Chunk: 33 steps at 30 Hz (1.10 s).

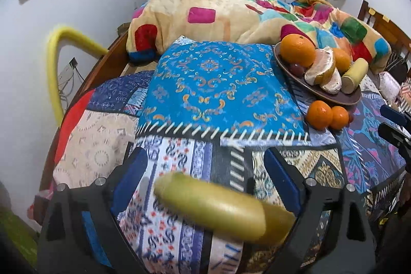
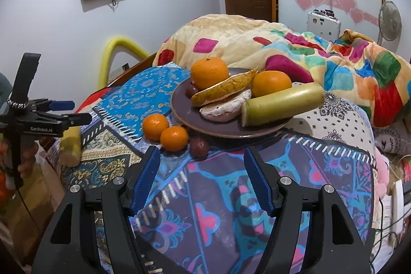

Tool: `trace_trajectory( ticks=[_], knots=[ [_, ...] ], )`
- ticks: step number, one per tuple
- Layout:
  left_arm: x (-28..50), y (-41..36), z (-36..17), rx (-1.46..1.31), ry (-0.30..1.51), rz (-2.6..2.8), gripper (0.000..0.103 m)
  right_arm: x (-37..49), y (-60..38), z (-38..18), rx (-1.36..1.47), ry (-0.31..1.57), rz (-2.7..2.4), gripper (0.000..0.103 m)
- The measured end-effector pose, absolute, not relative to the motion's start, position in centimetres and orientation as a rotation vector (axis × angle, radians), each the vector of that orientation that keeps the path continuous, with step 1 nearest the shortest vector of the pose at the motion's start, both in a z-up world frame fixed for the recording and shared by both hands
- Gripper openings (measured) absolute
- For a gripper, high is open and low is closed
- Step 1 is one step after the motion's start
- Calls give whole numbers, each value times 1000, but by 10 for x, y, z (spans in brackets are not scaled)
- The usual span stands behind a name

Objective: Organize fruits
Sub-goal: 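Grasp the corn cob with the left tool and lift it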

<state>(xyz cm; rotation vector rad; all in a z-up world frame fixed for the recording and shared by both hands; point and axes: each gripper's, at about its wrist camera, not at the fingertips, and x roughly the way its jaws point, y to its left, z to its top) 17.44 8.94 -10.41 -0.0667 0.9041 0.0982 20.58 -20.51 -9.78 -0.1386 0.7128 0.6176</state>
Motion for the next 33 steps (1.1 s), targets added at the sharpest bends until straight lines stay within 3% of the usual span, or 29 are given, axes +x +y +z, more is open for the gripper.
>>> trace_trajectory(
  ticks=[17, 22, 27, 29, 33],
  knots=[
    [149, 83, -129, -326, 969, 191, 102, 202, -207, -112, -135, 750, 627, 65],
    [161, 59, -129, -178, 957, 146, 86, 203, -204, -116, -163, 764, 636, 65],
    [181, 52, -129, -108, 970, 64, 52, 207, -197, -118, -189, 777, 649, 65],
    [187, 49, -127, -84, 964, 33, 42, 209, -194, -118, -194, 780, 659, 65],
    [194, 48, -123, -61, 974, -42, 38, 216, -187, -117, -193, 798, 674, 64]
  ],
)
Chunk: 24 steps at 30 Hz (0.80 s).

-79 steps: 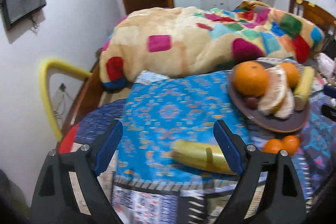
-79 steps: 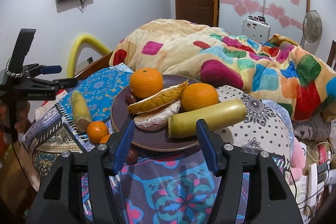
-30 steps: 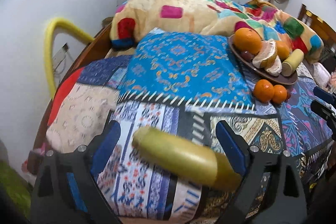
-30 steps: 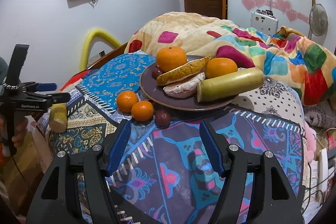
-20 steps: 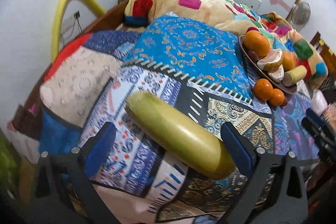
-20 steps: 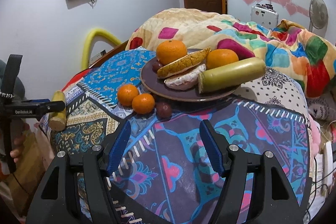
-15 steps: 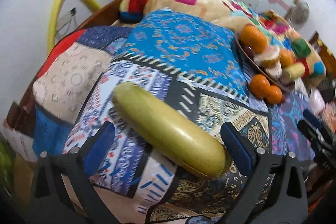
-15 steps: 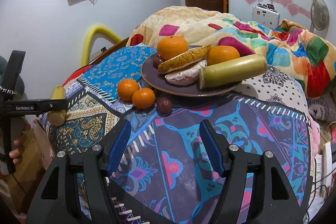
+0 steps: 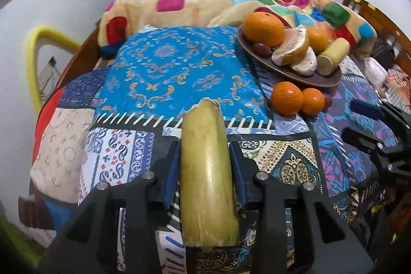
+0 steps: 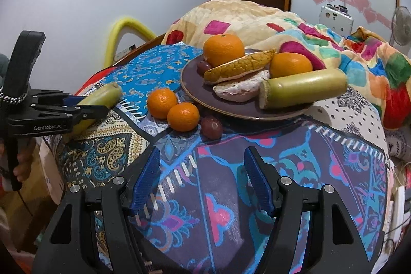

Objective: Organize fruits
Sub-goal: 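Grasp the corn cob with the left tool and lift it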

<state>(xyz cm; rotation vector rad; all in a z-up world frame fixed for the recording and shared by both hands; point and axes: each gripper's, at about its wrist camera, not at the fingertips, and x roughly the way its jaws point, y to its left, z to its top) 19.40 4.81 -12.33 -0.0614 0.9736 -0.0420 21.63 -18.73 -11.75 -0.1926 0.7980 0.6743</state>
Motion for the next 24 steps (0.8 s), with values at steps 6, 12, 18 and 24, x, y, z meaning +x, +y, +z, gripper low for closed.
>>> trace_trajectory(
  ticks=[6, 12, 18, 24],
  knots=[
    [208, 56, -125, -79, 1047, -116, 38, 231, -176, -118, -231, 819, 659, 53],
    [219, 47, -127, -5, 1041, -120, 39, 249, -174, -127, -264, 872, 624, 37],
    [216, 43, -125, 31, 1015, -132, 37, 249, -167, -126, -297, 864, 647, 23],
    [209, 36, -112, 57, 969, -150, 36, 240, -170, -121, -296, 837, 652, 19]
  ],
)
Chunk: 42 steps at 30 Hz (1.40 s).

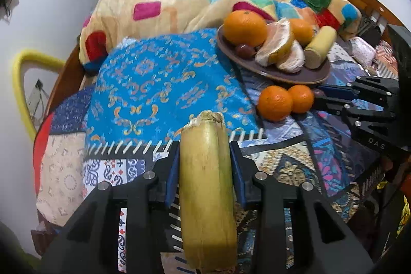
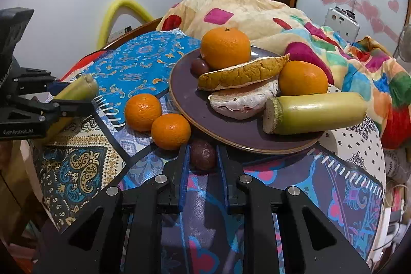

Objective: Organize fruits
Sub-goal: 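Grasp the corn cob with the left tool and lift it, then lay the corn cob on the plate with the left tool and release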

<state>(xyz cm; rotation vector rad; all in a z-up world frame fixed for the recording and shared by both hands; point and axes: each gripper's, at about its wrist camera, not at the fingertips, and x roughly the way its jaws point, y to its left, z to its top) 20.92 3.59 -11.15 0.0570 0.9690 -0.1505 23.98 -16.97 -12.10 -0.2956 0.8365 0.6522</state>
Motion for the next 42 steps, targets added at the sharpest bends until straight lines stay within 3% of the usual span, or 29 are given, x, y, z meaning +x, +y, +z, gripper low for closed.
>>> trace_trajectory(
  ticks=[23, 42],
  knots=[
    [256, -15, -32, 14, 764, -220, 35, 249, -220, -65, -151, 650, 565, 19],
    [342, -43, -64, 41, 847, -185, 35, 305, -195, -90, -213, 741, 558, 19]
  ],
)
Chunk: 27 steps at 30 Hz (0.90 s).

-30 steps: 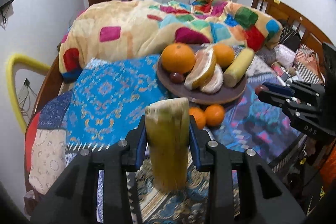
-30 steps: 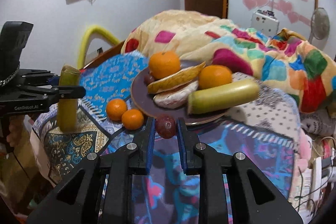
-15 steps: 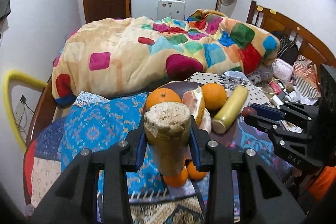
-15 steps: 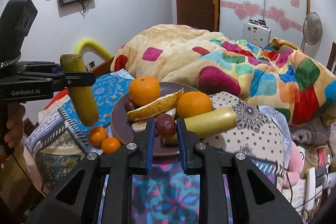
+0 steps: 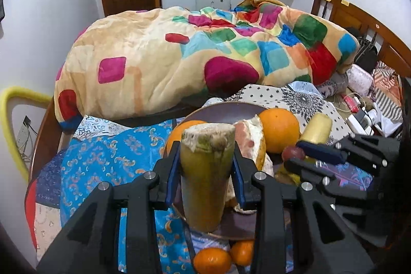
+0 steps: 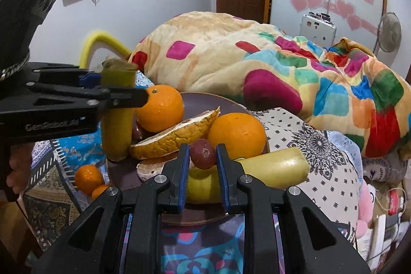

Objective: Organize fruits
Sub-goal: 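Lay the corn cob on the plate with the left tool and release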

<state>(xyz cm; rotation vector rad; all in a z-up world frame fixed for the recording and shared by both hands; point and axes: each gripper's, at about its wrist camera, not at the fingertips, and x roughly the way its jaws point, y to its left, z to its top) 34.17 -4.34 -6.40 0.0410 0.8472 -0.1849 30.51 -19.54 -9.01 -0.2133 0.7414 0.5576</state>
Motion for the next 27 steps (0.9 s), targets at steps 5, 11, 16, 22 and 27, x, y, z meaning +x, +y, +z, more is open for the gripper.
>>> trace_trajectory(
  ticks=[5, 11, 16, 22, 27],
  knots=[
    [350, -47, -71, 32, 871, -190, 38, 302, -195, -90, -229, 738, 555, 32],
    [348, -55, -82, 61, 898, -220, 48, 294, -199, -86, -225, 720, 549, 39],
    [340, -53, -80, 51, 906, -233, 50, 288, -201, -83, -237, 708, 528, 40],
    [312, -37, -59, 30, 845, -213, 63, 273, -202, -72, -223, 686, 530, 41],
    [284, -19, -46, 16, 812, -184, 68, 258, -197, -64, -203, 669, 548, 47]
  ],
)
